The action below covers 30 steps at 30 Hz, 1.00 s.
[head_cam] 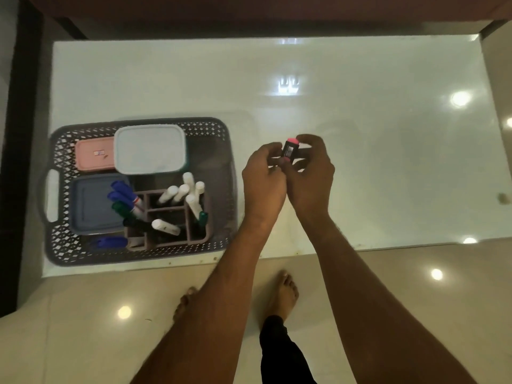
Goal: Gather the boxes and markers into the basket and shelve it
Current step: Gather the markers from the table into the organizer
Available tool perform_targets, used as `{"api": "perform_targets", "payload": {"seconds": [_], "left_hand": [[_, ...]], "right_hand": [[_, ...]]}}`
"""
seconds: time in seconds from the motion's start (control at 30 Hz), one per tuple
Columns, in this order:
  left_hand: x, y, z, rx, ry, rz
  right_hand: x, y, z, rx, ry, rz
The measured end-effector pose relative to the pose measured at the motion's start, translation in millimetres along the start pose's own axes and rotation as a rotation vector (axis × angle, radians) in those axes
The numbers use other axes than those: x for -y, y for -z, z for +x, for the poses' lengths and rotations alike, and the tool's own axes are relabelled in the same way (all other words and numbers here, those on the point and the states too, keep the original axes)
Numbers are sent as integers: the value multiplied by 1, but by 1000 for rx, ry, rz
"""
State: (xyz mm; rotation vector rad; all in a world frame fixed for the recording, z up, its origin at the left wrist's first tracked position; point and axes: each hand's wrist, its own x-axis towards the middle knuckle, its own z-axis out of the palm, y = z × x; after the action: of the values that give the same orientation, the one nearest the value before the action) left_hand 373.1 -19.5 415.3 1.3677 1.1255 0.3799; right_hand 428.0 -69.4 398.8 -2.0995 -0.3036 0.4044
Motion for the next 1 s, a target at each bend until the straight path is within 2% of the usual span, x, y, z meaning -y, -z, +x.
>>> {"api": "perform_targets", "payload": {"seconds": [0.17, 0.3, 0.4, 0.5, 0.57, 0.67, 0.83, 1.0], "left_hand": [[-16, 67, -21, -185, -230, -77], [-15, 123, -38, -395, -442, 2], [2, 152, -51, -518, -494, 106], [30, 166, -64, -502, -469, 144], [46, 168, -71, -451, -409, 139], [64, 166, -77, -403, -472, 268], [83, 167, -77, -563, -589, 410], [86, 172, -77, -539, -587, 392]], "right_hand": [[58, -30, -42, 0, 178, 151], [95, -57, -78, 43, 348, 180], [109, -74, -100, 78, 472, 103], [108, -85, -113, 137, 563, -9], [104, -89, -120, 190, 569, -68], [97, -90, -126, 259, 525, -162], [97, -87, -125, 358, 407, -349], [106, -88, -121, 419, 379, -478]]}}
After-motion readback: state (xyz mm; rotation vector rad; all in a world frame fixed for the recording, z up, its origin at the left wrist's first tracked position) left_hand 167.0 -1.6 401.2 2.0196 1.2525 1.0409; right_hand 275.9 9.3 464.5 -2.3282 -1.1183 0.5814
